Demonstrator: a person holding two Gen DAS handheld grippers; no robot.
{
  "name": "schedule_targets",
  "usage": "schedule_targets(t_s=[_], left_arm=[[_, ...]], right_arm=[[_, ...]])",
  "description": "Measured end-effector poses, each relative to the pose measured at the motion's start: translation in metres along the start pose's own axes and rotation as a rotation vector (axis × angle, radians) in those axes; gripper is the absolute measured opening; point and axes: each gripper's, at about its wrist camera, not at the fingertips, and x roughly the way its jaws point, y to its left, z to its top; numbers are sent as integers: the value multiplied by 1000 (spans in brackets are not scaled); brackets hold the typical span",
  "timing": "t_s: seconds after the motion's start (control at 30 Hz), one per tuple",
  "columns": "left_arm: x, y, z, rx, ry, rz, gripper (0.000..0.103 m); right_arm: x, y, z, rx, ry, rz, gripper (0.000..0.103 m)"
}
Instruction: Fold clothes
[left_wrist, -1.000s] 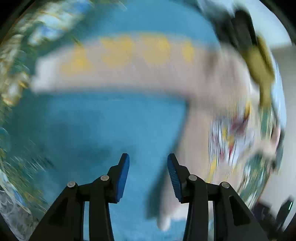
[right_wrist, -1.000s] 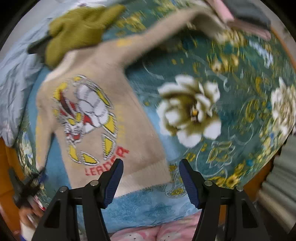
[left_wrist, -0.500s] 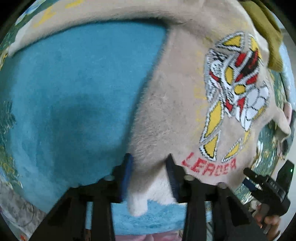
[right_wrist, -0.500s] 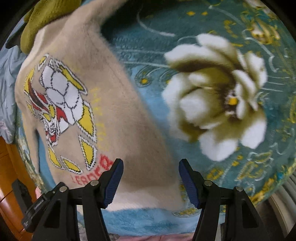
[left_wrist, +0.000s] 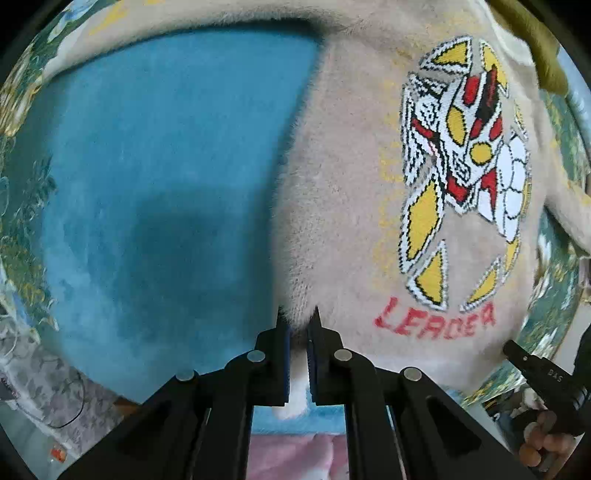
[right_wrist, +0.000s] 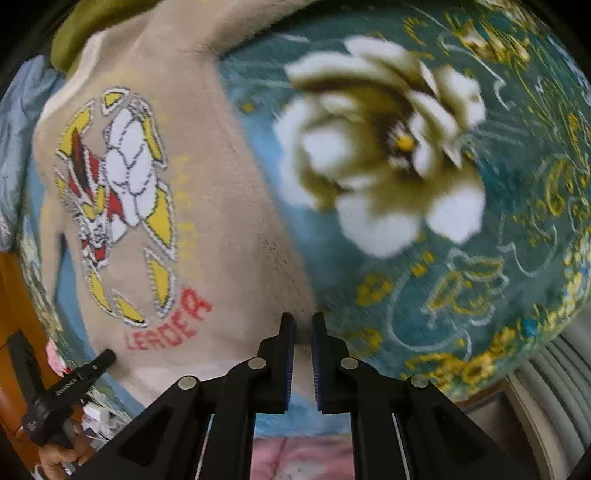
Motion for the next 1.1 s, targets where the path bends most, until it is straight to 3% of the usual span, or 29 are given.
schedule_targets(t_s=[0.07,0.13,0.2,0.23,0.3,0.37,0.57,0.67,0.8,1.1], left_arm=[[-5,-1,-2,-13,-10,3,9],[-16,0,0,-46,-14,-32,11],[-32,3,2,-84,-40,-76,28],[-44,6,4,-107,-72,-98,31],[-69,12,5,-158,-148,-130,32],[-98,18,5,-217,-226,-148,33],[-191,23,-1,-361,-472,-194,54],[-206,16,-16,-394,-514,-171,56],[-222,16,-42,-433,-551,-156,63],[-250,60,-101,-582,-611,-95,66]], right_arm=[[-5,-6,-4,16,-10,-22,9],[-18,-16,-6,36,-56,14,10],[-39,-29,-6,55,-123,70,10],[-48,-34,-4,58,-155,83,12],[-76,-54,3,84,-248,139,19],[-100,-74,22,139,-319,219,39],[-154,-137,89,360,-476,498,67],[-147,-161,117,498,-487,641,78],[-125,-185,149,636,-455,764,79],[-93,-202,202,848,-379,836,79]])
